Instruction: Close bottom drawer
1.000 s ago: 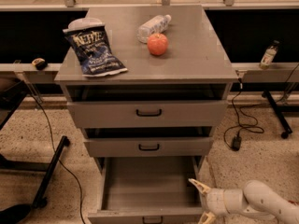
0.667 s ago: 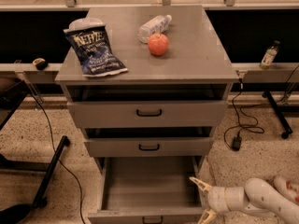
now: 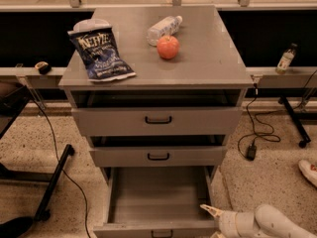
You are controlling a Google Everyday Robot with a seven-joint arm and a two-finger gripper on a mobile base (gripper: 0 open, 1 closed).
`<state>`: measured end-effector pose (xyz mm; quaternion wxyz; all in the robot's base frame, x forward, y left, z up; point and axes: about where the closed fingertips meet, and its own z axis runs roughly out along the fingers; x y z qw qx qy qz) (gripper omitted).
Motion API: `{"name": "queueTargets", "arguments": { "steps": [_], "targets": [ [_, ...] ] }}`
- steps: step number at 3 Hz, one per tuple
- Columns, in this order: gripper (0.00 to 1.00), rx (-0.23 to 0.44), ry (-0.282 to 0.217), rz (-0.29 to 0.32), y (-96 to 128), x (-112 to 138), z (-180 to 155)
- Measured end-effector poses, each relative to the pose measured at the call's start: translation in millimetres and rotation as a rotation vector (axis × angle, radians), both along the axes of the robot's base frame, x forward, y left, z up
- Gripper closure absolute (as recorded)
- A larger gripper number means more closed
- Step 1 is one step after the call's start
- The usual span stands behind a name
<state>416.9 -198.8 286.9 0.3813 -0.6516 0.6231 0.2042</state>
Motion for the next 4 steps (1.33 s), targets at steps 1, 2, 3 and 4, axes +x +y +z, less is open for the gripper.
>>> {"name": "queueTargets", "arguments": {
  "steps": [1, 2, 3, 4],
  "targets": [
    [0.42, -0.013, 0.022, 0.001, 1.5, -12.1, -32.6],
    [0.65, -0.010, 0.042, 0.010, 4.5, -17.6, -54.0],
    [0.88, 0.008, 0.049, -0.001, 7.0, -20.0, -73.0],
    [1.00, 0.010, 0.050, -0.002, 7.6, -20.3, -75.2]
  ]
}}
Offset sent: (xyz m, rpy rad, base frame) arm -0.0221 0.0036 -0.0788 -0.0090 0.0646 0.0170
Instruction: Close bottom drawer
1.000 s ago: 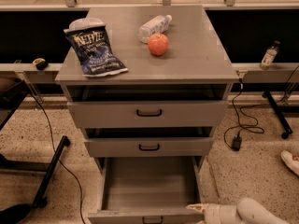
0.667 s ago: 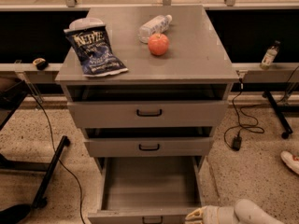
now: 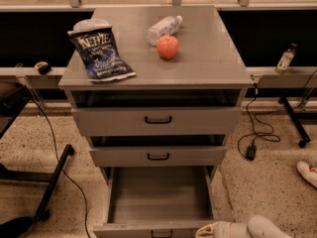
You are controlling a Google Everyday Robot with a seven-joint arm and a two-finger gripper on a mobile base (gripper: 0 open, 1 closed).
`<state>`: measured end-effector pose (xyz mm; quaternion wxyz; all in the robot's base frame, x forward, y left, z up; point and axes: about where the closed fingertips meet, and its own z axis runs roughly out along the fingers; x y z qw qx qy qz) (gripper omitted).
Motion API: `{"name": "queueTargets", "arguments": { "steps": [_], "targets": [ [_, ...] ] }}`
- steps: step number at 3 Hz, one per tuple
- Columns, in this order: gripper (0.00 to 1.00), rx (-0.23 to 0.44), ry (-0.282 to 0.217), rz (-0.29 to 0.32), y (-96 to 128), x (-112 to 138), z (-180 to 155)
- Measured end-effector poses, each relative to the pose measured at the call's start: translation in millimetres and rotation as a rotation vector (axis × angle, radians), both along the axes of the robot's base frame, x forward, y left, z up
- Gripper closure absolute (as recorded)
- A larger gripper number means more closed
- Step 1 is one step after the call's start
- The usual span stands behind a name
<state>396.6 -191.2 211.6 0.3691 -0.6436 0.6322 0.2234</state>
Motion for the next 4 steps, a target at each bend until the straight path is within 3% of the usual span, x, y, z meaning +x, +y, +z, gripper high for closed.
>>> {"name": "queueTargets", "arguments": {
  "steps": [1, 2, 3, 4],
  "targets": [
    [1.00, 0.000, 0.014, -0.010, 0.6, 0.6, -7.6],
    [1.00, 0.013, 0.030, -0.062, -5.8, 3.6, -30.9],
    [1.00, 0.075, 0.006, -0.128, -9.5, 10.9, -50.2],
    [1.00, 0.148, -0.078, -0.144, 7.6, 30.8, -65.7]
  ]
}}
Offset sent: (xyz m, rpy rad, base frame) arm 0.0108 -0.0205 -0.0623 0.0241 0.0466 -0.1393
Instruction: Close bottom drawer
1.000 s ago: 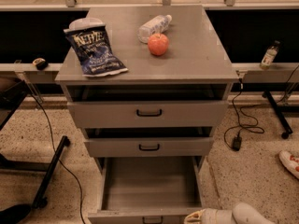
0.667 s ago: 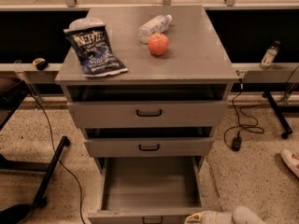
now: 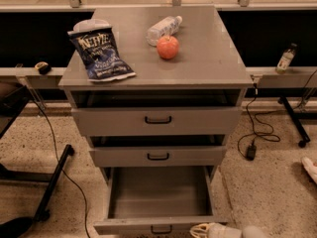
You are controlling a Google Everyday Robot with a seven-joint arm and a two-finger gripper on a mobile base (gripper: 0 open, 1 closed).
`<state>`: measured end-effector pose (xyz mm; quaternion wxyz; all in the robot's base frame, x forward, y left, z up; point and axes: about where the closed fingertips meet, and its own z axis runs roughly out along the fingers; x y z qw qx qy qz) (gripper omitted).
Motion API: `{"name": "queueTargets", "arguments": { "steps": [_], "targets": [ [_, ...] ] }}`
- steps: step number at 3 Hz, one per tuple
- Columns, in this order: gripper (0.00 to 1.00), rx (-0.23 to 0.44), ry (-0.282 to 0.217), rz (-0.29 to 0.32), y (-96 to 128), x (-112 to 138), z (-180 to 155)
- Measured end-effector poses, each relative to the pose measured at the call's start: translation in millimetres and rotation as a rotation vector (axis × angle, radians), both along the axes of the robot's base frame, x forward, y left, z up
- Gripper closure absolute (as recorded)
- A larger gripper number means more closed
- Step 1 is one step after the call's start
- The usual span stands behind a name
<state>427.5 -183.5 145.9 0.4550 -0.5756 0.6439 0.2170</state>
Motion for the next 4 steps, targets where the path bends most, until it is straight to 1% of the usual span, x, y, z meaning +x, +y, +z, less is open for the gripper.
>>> {"name": "queueTargets", "arguments": {
  "steps": [1, 2, 3, 4],
  "targets": [
    [1.00, 0.019, -0.059, -0.017, 11.8, 18.7, -3.9],
    [1.00, 0.037, -0.114, -0.040, 22.3, 46.6, -0.8],
    [1.00, 0.050, -0.159, -0.048, 35.1, 73.9, 5.0],
    [1.00, 0.067, -0.164, -0.054, 50.8, 105.7, 2.7]
  ]
}}
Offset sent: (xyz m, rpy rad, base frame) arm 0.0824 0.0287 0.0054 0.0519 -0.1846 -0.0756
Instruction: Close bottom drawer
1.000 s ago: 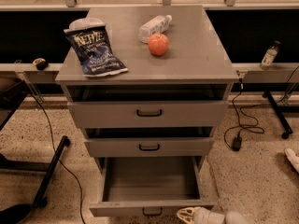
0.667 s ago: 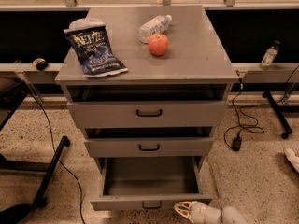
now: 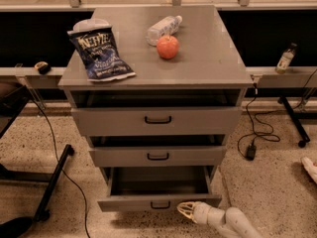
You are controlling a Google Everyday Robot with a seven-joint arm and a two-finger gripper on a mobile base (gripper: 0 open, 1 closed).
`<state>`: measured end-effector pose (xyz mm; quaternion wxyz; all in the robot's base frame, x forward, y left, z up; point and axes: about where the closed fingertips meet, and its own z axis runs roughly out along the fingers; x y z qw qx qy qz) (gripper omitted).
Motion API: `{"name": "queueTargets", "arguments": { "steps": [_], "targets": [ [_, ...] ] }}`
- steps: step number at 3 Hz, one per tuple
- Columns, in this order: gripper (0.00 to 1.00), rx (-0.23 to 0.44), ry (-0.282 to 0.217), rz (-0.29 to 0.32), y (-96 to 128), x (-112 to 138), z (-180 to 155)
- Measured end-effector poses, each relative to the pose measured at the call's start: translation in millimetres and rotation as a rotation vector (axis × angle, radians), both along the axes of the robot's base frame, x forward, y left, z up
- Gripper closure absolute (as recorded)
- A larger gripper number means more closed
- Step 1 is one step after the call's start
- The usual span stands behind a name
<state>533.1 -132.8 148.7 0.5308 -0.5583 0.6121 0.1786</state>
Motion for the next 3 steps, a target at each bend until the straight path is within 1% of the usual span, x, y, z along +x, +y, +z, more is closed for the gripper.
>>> {"name": "queueTargets", "arguments": {
  "steps": [1, 2, 3],
  "targets": [
    [1.00, 0.011, 0.027, 0.002, 21.3, 44.5, -9.7],
    [1.00, 0.033, 0.041, -0.017, 25.6, 75.6, -10.8],
    [1.00, 0.093, 0.055, -0.043, 30.1, 101.3, -10.0]
  ]
}}
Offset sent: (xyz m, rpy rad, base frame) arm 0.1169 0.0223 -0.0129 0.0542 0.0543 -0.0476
